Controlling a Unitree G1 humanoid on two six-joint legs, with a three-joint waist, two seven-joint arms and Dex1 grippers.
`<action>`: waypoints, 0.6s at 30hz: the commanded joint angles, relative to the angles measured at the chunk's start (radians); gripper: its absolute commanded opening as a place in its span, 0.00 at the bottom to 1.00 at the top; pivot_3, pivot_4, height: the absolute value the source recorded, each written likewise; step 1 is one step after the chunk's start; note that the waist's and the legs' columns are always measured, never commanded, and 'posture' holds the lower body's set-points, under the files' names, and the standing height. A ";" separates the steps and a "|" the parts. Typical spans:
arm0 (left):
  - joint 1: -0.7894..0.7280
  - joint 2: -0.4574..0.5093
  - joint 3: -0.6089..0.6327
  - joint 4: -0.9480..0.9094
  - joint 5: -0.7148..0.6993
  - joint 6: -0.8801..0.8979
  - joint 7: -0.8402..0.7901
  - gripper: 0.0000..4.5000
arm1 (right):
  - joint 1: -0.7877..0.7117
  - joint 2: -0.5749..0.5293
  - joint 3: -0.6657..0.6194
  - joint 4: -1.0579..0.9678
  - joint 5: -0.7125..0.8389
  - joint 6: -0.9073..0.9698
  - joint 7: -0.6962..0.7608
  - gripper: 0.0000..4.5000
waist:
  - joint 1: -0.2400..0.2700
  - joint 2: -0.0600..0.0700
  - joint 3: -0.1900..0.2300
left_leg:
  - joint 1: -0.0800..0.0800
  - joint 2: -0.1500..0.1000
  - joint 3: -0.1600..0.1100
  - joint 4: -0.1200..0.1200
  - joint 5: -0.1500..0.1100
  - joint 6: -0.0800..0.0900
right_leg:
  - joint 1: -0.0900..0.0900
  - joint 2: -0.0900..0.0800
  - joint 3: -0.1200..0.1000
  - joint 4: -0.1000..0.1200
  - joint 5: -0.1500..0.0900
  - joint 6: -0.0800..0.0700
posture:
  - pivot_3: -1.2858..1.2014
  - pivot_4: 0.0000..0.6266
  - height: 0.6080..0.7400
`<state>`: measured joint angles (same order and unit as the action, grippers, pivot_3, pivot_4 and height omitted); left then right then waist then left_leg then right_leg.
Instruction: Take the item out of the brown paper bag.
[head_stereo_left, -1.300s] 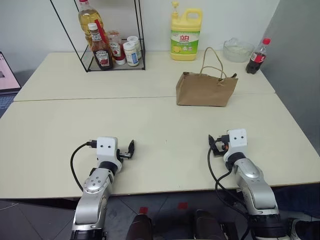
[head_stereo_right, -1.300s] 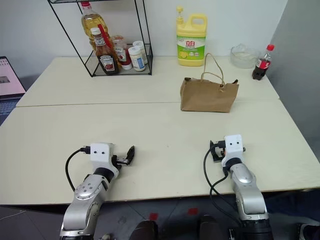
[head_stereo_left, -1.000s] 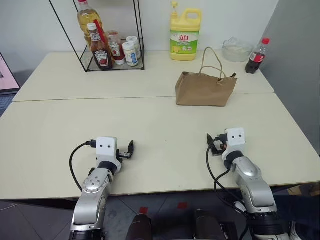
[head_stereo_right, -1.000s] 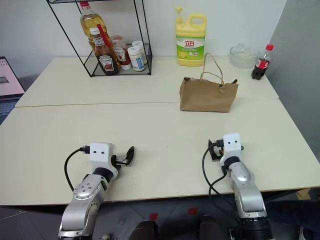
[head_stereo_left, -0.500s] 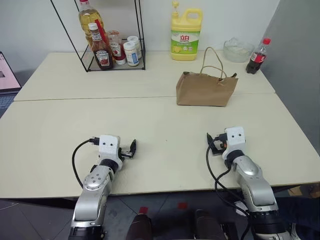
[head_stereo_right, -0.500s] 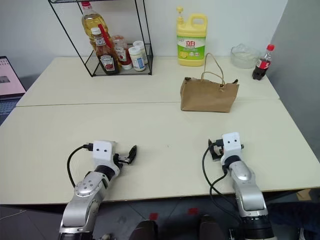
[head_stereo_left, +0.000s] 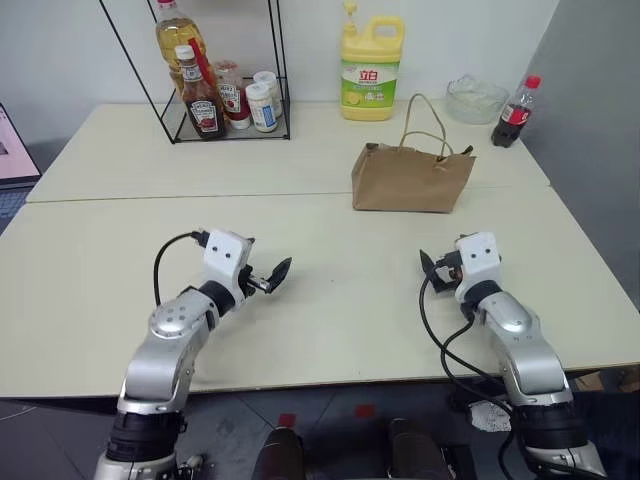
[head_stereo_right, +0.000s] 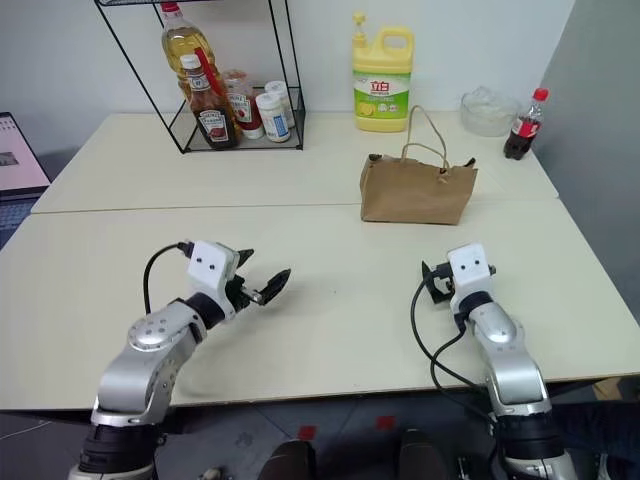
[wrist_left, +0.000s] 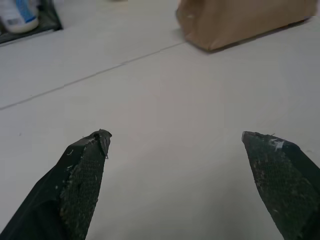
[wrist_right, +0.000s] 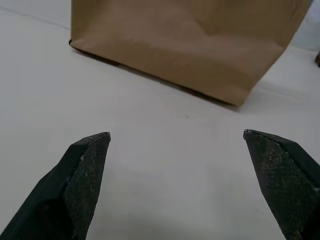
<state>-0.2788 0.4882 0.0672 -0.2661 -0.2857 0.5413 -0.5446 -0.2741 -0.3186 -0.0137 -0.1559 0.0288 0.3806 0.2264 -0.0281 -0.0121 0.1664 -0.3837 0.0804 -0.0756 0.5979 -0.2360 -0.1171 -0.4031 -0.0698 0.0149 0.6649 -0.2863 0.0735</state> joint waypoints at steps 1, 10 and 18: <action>-0.117 0.083 0.008 -0.090 -0.138 0.101 -0.149 1.00 | -0.130 -0.050 -0.053 -0.001 0.027 0.019 0.035 1.00 | -0.001 0.000 0.000 | 0.000 0.000 0.000 0.000 0.000 0.000 | 0.000 0.000 0.000 0.000 0.000 0.000 | 0.52 0.24 1.00; -0.316 0.213 -0.007 -0.056 -0.260 0.193 -0.329 1.00 | -0.480 -0.132 -0.038 0.313 0.034 -0.019 0.149 1.00 | -0.006 0.000 0.002 | -0.001 0.000 0.000 0.000 0.000 0.000 | 0.000 0.000 0.000 0.000 0.000 0.000 | 0.52 0.24 1.00; -0.404 0.240 -0.004 -0.009 -0.260 0.175 -0.375 1.00 | -0.810 -0.116 0.008 0.780 0.007 -0.143 0.231 1.00 | -0.012 0.000 0.003 | -0.002 0.000 0.000 0.000 0.000 -0.001 | -0.001 0.000 0.000 -0.001 0.000 0.000 | 0.52 0.24 1.00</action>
<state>-0.6493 0.7148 0.0449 -0.2632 -0.5336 0.7330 -0.9117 -1.0322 -0.4324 -0.0008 0.5822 0.0477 0.2803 0.4485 -0.0399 -0.0118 0.1693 -0.3862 0.0802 -0.0756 0.5978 -0.2348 -0.1191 -0.4044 -0.0699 0.0150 0.6646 -0.2859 0.0737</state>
